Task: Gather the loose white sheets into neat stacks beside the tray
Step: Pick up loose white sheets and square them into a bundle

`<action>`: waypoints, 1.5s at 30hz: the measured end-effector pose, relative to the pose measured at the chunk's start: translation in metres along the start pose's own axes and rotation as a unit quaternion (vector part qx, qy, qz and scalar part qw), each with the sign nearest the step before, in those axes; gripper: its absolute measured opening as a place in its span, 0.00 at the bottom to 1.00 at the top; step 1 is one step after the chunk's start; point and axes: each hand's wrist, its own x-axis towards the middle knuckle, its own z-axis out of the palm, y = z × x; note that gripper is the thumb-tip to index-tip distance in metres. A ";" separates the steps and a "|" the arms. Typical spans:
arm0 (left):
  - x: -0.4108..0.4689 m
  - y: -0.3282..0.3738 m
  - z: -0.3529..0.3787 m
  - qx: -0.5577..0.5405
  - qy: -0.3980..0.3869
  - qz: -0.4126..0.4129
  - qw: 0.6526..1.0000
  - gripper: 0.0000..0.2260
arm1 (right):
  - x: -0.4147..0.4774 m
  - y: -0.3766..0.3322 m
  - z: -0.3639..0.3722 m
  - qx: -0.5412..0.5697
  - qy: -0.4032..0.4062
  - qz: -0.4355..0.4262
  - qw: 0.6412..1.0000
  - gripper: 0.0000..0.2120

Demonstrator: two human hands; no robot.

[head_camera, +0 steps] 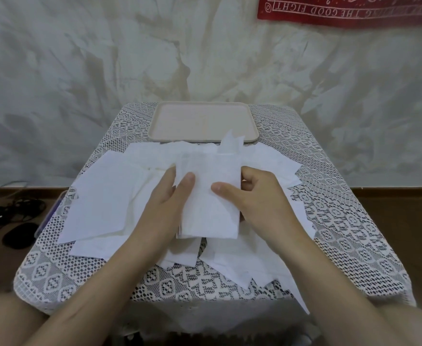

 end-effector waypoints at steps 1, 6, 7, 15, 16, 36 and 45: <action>0.000 0.000 0.000 0.002 0.005 -0.001 1.000 0.20 | 0.000 0.001 -0.001 -0.005 0.000 -0.003 1.000 0.07; -0.002 0.004 0.000 0.013 0.014 0.001 1.000 0.25 | 0.001 0.004 -0.009 -0.013 0.021 -0.028 0.999 0.08; -0.001 0.003 0.000 0.011 0.019 -0.003 1.000 0.32 | 0.001 0.003 -0.011 -0.011 0.027 -0.027 0.999 0.08; -0.002 0.002 -0.002 0.000 0.015 -0.015 1.000 0.31 | -0.002 -0.004 -0.018 0.014 0.051 -0.015 0.999 0.09; -0.001 0.000 -0.003 0.000 0.014 -0.015 1.000 0.36 | -0.003 -0.006 -0.018 0.022 0.048 -0.012 0.999 0.09; 0.012 0.004 -0.016 0.046 0.046 -0.012 0.998 0.16 | 0.031 0.013 -0.021 -0.246 0.028 -0.056 0.967 0.14; 0.012 0.007 -0.033 0.024 0.073 -0.018 0.997 0.14 | 0.045 0.025 -0.010 -0.386 0.035 -0.094 0.917 0.07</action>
